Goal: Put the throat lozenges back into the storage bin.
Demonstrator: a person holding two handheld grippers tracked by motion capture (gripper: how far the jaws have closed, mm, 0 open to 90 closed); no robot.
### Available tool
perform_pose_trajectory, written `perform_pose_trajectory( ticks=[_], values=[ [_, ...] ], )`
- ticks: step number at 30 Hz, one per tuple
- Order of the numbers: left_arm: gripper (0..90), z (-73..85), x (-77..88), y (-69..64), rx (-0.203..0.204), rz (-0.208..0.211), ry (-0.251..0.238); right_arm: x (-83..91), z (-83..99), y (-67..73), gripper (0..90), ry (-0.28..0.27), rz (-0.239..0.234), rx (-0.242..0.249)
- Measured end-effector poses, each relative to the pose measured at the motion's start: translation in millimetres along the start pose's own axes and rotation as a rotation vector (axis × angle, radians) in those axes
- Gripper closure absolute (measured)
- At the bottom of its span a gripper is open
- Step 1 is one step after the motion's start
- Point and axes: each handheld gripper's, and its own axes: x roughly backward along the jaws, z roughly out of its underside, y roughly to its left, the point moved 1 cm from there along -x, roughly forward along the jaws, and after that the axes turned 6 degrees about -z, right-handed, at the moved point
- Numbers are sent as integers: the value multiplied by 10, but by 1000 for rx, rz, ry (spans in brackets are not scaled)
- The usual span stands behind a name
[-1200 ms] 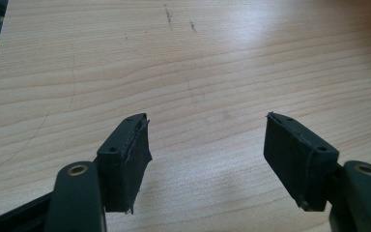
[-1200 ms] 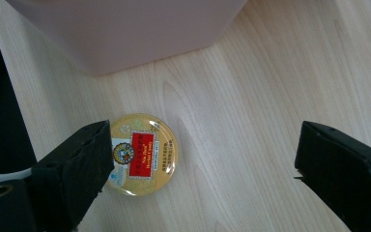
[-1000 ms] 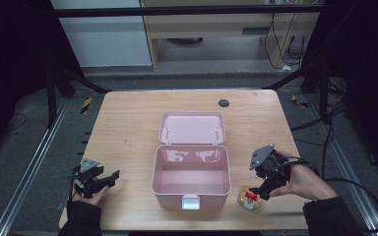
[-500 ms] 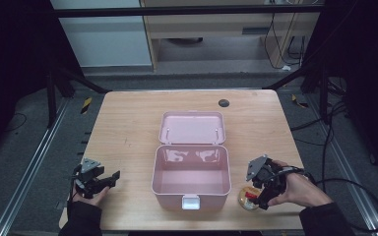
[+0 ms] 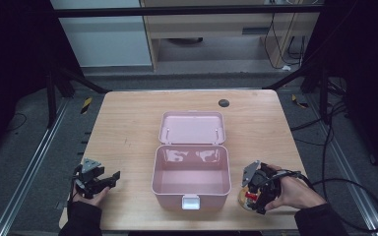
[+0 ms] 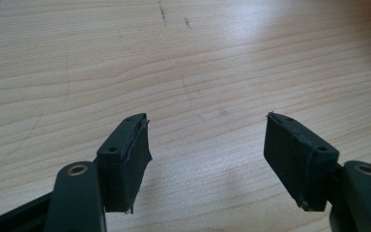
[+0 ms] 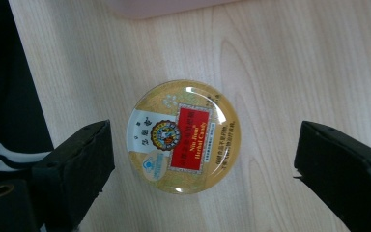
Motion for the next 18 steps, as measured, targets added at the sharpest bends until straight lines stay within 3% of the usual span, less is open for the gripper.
perform_pose_trajectory(
  ticks=[18],
  values=[
    [322, 2, -5, 6, -5, -1, 5, -208, 101, 21, 77, 10, -52, -26]
  ],
)
